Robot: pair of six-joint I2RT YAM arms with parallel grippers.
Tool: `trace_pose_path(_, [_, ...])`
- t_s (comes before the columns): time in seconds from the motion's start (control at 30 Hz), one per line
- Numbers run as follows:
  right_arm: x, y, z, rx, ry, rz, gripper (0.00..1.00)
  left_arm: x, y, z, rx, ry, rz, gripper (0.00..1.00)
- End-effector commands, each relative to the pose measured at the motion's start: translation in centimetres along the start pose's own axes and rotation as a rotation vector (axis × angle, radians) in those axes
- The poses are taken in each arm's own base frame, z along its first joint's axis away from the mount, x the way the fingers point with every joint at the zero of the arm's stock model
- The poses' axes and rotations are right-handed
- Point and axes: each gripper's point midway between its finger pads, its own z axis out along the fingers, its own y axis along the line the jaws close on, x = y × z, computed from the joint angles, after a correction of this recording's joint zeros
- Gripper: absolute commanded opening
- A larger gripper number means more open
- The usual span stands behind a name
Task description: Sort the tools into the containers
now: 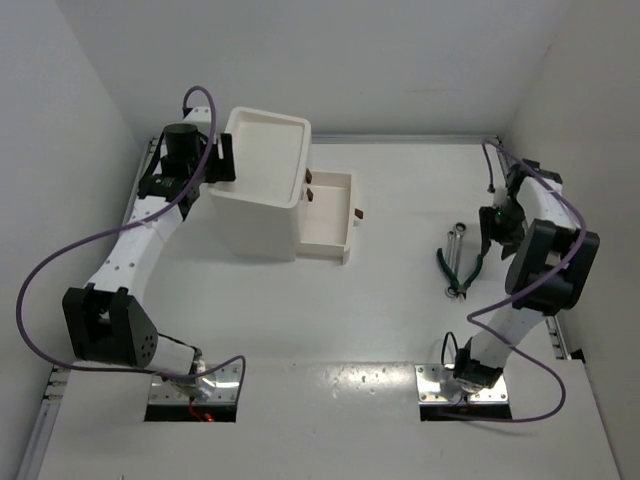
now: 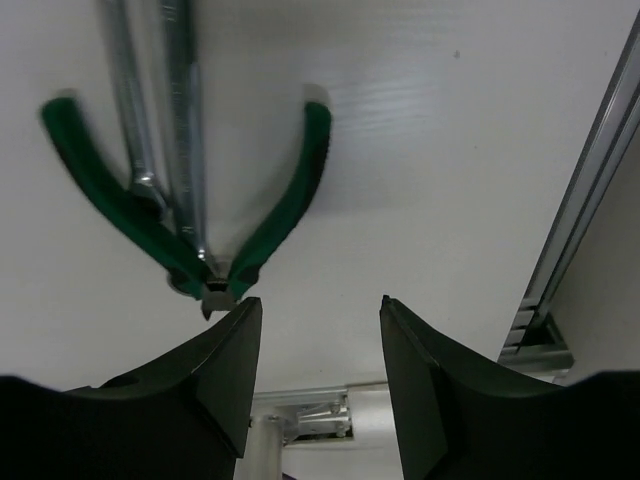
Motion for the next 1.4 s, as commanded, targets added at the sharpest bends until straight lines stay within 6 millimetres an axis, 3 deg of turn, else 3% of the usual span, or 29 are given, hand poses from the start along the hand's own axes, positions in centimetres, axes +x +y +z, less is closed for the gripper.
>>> trace_pose_path(0.0, [2.8, -1.2, 0.6, -0.002, 0.095, 0.099, 0.51, -2.1, 0.1, -1.2, -0.012, -0.075, -0.002, 0.79])
trace_pose_path(0.17, [3.9, -0.8, 2.7, -0.081, 0.138, 0.162, 0.51, -1.4, 0.3, -1.3, -0.021, -0.065, -0.002, 0.79])
trace_pose_path(0.63, [-1.5, -1.7, 5.6, -0.08, 0.08, 0.192, 0.48, -0.9, 0.2, -0.7, -0.022, -0.046, 0.0, 0.79])
trace_pose_path(0.9, [-2.3, -1.6, 7.3, -0.086, 0.108, 0.183, 0.42, -0.6, 0.6, -0.3, -0.043, -0.036, 0.0, 0.79])
trace_pose_path(1.1, [-3.0, -0.4, 7.8, -0.123, 0.11, 0.165, 0.41, -0.3, 0.7, 0.0, -0.052, -0.028, 0.001, 0.79])
trace_pose_path(1.23, [-3.0, -0.8, 8.6, -0.102, 0.124, 0.173, 0.29, -0.4, 0.7, 0.2, -0.052, -0.028, 0.001, 0.79])
trace_pose_path(1.37, [-2.9, -1.2, 8.7, -0.08, 0.129, 0.172, 0.0, -0.5, 0.7, 0.4, -0.053, -0.028, 0.01, 0.79])
